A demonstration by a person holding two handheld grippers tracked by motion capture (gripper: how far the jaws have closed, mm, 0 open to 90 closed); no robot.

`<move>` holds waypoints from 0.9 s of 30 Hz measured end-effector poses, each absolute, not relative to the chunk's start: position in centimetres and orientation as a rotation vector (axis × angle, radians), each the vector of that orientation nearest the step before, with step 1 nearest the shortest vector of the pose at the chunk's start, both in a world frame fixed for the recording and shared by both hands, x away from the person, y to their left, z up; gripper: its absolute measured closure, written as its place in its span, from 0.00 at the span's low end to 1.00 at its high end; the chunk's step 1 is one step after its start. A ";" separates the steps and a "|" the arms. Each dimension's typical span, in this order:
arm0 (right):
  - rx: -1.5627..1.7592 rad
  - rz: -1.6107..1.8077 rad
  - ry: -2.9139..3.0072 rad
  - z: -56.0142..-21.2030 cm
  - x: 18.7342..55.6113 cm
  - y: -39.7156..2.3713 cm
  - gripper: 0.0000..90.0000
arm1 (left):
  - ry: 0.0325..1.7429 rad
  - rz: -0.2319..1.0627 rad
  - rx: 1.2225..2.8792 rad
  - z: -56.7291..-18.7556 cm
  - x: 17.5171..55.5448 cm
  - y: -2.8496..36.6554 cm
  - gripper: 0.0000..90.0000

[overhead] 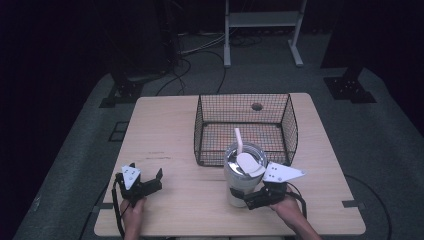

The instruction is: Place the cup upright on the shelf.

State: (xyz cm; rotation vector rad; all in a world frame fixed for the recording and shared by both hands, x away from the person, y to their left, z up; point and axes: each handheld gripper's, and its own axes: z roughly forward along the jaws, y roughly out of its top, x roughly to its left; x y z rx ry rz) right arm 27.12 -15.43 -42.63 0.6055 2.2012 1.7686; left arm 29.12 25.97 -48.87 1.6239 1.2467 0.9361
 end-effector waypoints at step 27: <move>0.570 1.772 2.154 -34.0 34.7 -13.8 0.10 | 1.246 0.933 1.615 -48.9 29.2 26.0 0.00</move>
